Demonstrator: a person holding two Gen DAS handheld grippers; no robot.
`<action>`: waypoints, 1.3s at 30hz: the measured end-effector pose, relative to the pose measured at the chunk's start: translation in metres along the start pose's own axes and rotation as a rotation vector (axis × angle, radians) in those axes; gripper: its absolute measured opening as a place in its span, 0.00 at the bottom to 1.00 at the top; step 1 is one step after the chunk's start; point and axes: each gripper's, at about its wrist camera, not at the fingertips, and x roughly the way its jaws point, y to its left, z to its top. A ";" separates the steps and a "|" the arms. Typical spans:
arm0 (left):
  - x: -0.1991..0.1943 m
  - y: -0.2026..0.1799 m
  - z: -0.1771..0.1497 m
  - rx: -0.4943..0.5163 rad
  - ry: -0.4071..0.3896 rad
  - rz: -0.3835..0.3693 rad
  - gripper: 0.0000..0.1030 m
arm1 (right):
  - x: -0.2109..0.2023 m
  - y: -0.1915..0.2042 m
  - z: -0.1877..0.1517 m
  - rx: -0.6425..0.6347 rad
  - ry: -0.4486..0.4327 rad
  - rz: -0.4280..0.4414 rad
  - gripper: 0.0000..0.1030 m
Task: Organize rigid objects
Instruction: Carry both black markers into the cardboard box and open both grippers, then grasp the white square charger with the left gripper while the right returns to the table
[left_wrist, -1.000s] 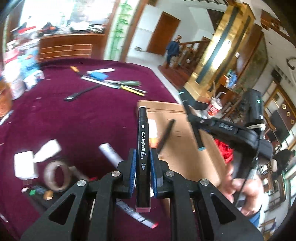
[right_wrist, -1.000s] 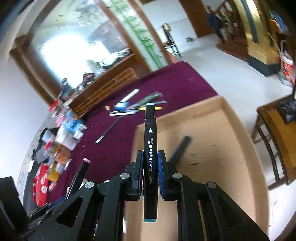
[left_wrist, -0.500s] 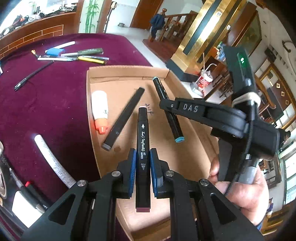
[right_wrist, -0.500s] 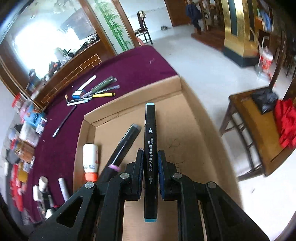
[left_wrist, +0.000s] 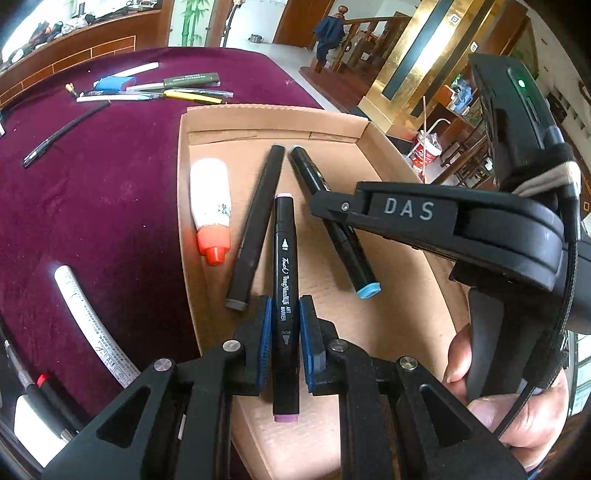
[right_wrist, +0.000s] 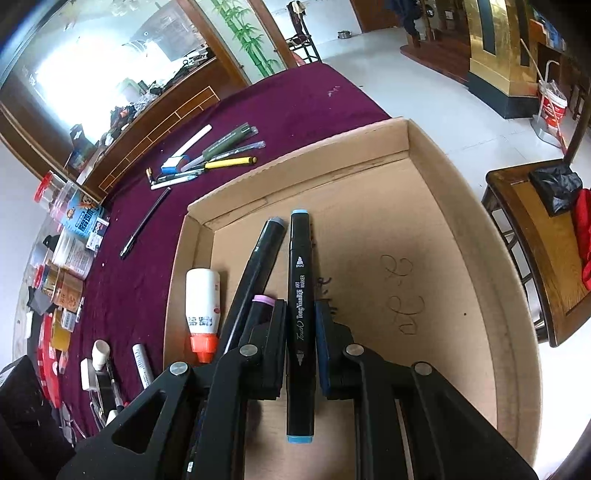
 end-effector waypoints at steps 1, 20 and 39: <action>-0.001 -0.001 -0.001 0.001 0.000 -0.001 0.11 | 0.001 0.002 0.000 -0.004 0.004 0.003 0.13; -0.003 0.000 -0.001 -0.008 0.010 -0.002 0.12 | 0.001 0.011 -0.003 -0.015 0.008 -0.013 0.27; -0.063 0.023 -0.013 -0.007 -0.061 -0.003 0.15 | -0.036 0.029 -0.005 -0.054 -0.178 0.106 0.29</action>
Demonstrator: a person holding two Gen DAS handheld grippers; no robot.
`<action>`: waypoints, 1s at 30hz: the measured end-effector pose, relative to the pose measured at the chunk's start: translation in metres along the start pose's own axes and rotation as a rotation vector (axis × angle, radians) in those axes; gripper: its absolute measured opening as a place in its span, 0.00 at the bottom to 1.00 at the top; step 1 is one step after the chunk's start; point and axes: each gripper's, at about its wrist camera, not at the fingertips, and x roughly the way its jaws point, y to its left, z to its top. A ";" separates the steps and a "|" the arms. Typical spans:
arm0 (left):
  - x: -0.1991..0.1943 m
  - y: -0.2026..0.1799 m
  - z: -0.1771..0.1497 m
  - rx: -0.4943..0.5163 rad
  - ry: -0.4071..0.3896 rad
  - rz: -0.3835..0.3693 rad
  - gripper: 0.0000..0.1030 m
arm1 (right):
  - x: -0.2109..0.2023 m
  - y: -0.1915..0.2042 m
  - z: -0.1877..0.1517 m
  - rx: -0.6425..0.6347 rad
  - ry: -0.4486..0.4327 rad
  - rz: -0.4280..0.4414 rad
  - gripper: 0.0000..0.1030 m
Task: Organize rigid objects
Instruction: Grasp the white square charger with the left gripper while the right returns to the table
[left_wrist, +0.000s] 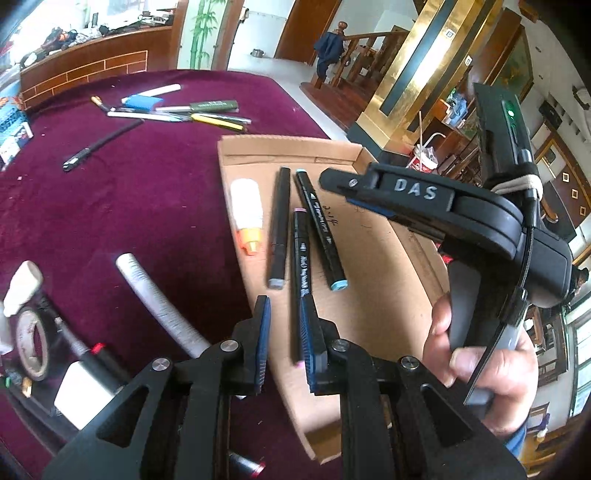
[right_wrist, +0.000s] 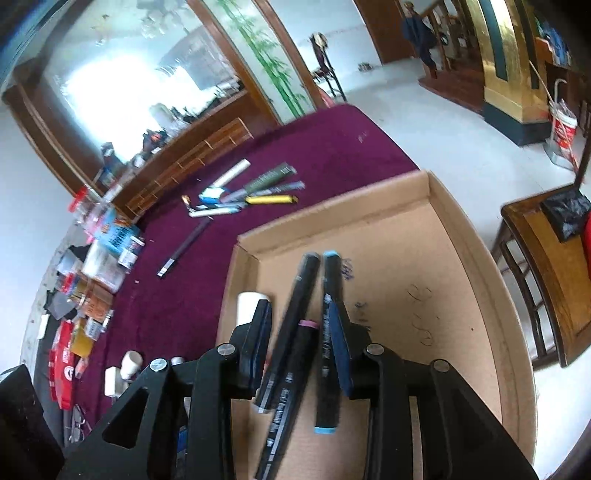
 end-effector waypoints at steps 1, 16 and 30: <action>-0.004 0.003 -0.001 -0.003 -0.004 -0.001 0.21 | 0.000 0.004 0.000 -0.015 -0.006 0.004 0.31; -0.099 0.151 -0.028 -0.224 -0.140 0.181 0.53 | 0.005 0.053 -0.016 -0.201 -0.015 0.065 0.41; -0.067 0.217 -0.040 -0.345 -0.036 0.383 0.53 | 0.005 0.064 -0.024 -0.243 -0.003 0.086 0.41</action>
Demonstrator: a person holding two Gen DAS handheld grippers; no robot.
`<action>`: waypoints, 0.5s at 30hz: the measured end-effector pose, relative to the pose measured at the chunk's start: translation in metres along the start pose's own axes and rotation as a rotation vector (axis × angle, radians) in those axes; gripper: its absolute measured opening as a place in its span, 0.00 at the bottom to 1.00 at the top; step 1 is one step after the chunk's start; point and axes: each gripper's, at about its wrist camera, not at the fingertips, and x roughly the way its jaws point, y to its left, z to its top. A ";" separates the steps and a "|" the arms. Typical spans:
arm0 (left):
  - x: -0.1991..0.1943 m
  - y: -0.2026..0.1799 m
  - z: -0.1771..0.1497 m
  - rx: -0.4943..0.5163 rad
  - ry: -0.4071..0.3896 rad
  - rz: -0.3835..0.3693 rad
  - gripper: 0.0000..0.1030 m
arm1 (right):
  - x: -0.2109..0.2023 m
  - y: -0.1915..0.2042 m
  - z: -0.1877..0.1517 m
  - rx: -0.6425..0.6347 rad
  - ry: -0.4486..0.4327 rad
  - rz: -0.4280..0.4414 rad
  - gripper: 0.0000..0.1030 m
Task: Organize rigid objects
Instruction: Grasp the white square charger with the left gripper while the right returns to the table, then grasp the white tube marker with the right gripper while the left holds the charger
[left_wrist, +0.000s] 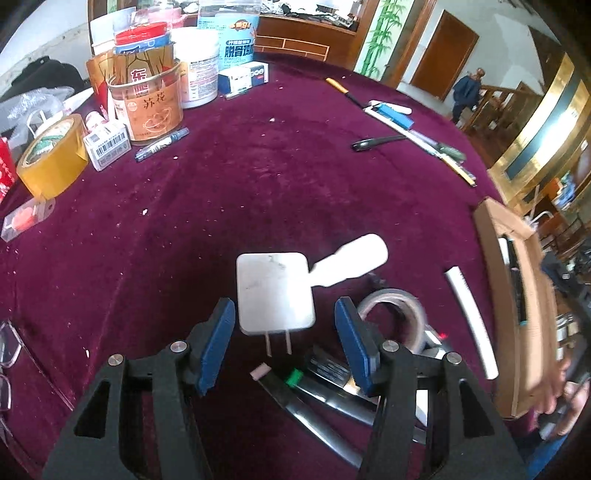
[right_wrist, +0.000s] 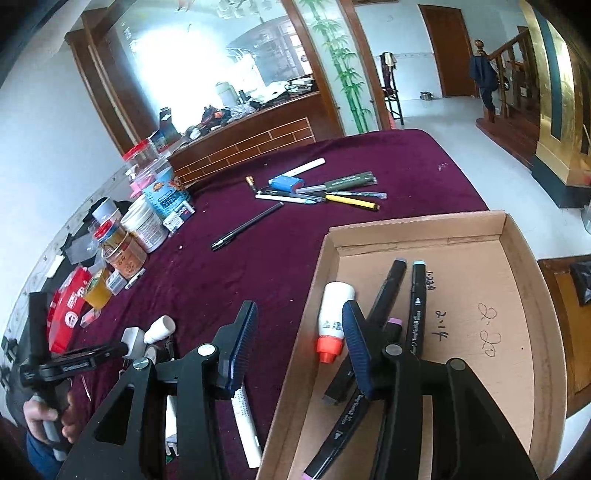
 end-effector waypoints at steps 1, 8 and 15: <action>0.003 0.001 0.001 0.003 -0.002 0.012 0.53 | 0.000 0.003 0.000 -0.013 0.002 0.004 0.41; 0.023 0.011 0.002 -0.012 -0.022 0.008 0.52 | 0.008 0.033 -0.008 -0.116 0.050 0.082 0.45; 0.023 0.015 0.002 0.004 -0.082 -0.017 0.44 | 0.031 0.065 -0.025 -0.194 0.182 0.073 0.43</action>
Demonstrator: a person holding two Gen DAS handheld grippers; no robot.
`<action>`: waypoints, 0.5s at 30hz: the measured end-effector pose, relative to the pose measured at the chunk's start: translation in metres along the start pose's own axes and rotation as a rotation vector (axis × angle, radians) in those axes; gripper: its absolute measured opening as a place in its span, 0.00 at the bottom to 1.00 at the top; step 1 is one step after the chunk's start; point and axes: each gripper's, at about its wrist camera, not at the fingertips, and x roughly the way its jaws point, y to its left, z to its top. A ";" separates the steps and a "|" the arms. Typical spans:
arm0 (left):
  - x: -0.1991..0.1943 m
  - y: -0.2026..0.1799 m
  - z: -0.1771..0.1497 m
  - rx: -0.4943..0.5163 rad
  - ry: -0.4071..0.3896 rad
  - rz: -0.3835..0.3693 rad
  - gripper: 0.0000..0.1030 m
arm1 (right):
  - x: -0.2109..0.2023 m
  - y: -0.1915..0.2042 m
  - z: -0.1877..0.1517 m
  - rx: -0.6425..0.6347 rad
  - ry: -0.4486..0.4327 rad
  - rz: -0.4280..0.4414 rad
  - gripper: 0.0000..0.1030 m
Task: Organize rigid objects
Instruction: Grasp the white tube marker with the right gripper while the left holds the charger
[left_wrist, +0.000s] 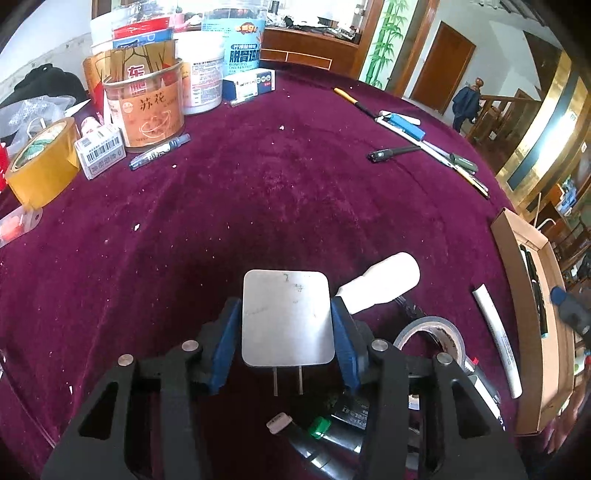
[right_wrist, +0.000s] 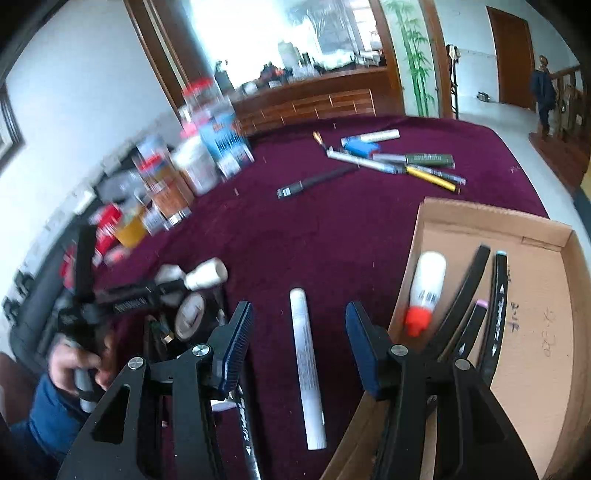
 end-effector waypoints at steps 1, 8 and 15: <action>0.000 0.000 0.000 0.004 -0.002 -0.001 0.45 | 0.004 0.004 -0.001 -0.007 0.022 -0.011 0.42; -0.001 -0.001 -0.002 0.018 -0.010 -0.001 0.45 | 0.033 0.017 -0.013 -0.050 0.156 -0.119 0.28; 0.002 -0.011 -0.006 0.088 -0.027 0.063 0.45 | 0.050 0.013 -0.021 -0.077 0.221 -0.210 0.15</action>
